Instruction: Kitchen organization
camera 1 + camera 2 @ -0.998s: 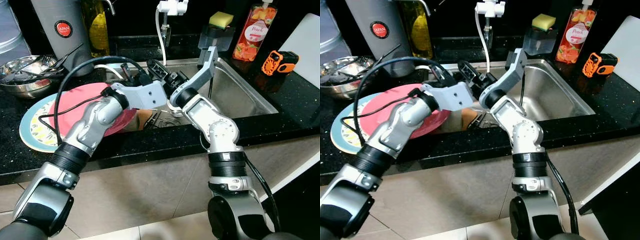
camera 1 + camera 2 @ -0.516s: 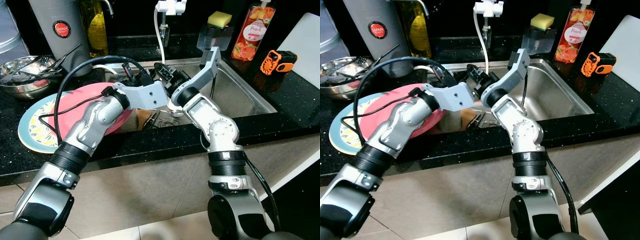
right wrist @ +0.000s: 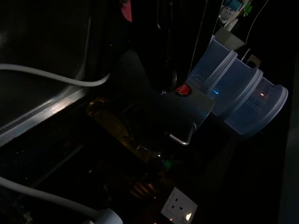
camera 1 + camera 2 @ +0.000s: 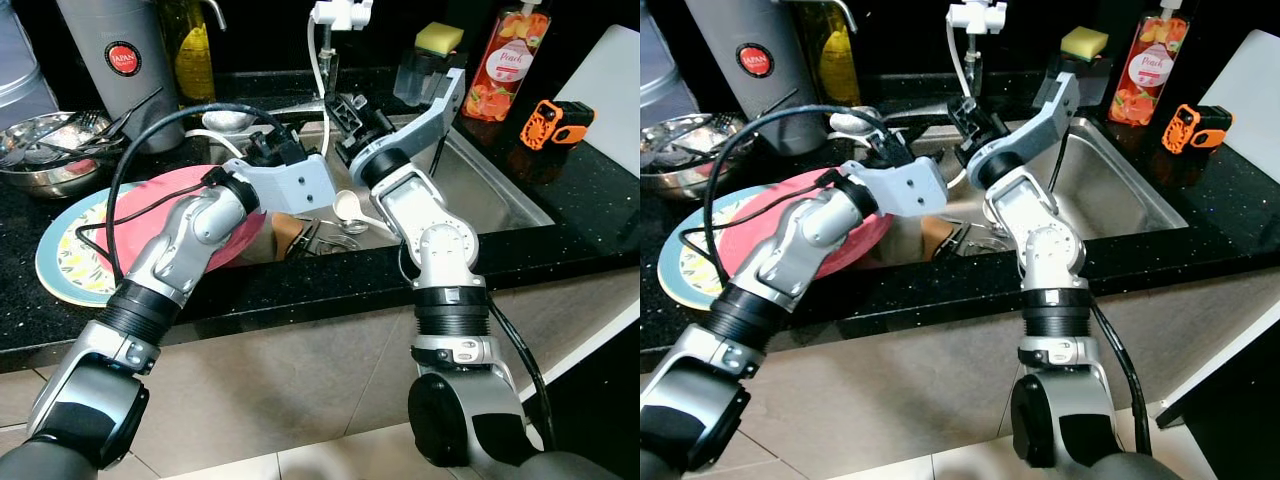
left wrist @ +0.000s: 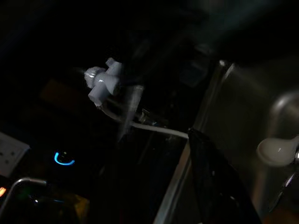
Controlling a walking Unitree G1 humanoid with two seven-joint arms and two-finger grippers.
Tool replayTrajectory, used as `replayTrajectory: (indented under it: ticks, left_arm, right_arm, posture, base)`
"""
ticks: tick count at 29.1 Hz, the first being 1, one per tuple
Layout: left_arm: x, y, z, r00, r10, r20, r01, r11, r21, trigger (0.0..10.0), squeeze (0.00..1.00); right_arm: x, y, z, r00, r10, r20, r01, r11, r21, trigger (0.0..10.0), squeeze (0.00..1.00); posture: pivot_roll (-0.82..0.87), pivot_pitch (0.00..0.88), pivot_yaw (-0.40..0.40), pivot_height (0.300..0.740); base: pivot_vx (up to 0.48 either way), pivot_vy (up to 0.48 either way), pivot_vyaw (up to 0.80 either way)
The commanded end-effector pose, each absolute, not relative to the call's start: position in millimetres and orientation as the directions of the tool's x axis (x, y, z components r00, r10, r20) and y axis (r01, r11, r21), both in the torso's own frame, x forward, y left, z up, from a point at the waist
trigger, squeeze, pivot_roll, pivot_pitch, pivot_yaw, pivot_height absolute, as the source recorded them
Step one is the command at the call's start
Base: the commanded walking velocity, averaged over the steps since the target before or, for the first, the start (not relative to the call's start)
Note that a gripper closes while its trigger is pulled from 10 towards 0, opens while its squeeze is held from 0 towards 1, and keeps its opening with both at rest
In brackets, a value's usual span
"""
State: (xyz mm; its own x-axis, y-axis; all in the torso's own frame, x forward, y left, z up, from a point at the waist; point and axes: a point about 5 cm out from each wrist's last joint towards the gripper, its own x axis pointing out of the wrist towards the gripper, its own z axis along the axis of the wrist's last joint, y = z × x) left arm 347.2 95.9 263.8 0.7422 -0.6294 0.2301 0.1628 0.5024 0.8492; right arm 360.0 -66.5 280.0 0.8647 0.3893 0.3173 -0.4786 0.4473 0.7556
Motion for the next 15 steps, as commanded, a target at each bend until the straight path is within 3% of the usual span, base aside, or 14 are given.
replayTrajectory:
  ticks: [1,2,3,7,11,15]
  left_arm:
    - [342.8,91.6,265.8,0.725,-0.642,0.250,0.199,0.543,0.816,10.0,0.00]
    - [339.5,92.9,275.8,0.717,-0.630,0.299,0.214,0.606,0.766,10.0,0.00]
    - [338.4,94.0,280.5,0.715,-0.622,0.319,0.216,0.630,0.746,10.0,0.00]
    - [334.0,102.1,300.4,0.709,-0.582,0.398,0.208,0.712,0.671,10.0,0.00]
    - [329.8,111.9,314.1,0.710,-0.537,0.454,0.209,0.777,0.593,10.0,0.00]
    - [326.6,119.0,321.4,0.716,-0.502,0.485,0.208,0.817,0.538,10.0,0.00]
  right_arm:
    - [360.6,-62.0,273.0,0.881,0.368,0.297,-0.446,0.442,0.778,10.0,0.00]
    - [366.9,-71.5,260.4,0.923,0.302,0.240,-0.382,0.634,0.673,10.0,0.00]
    - [368.9,-75.8,254.7,0.935,0.277,0.221,-0.353,0.670,0.653,10.0,0.00]
    - [376.5,-106.7,239.0,0.979,0.109,0.172,-0.200,0.676,0.709,10.0,0.00]
    - [378.3,-128.3,229.8,0.986,0.011,0.166,-0.090,0.876,0.475,10.0,0.00]
    - [377.9,-128.2,217.1,0.989,0.048,0.139,-0.090,0.945,0.315,10.0,0.00]
  posture:
    - [0.19,0.000,-0.027,0.740]
    - [0.19,0.000,-0.028,0.740]
    - [0.19,0.000,-0.028,0.740]
    - [0.20,0.000,-0.030,0.740]
    - [0.20,0.000,-0.027,0.740]
    - [0.20,0.000,-0.028,0.740]
  base:
    - [0.000,0.000,0.00]
    - [0.000,0.000,0.00]
    - [0.000,0.000,0.00]
    - [0.000,0.000,0.00]
    - [0.000,0.000,0.00]
    - [0.000,0.000,0.00]
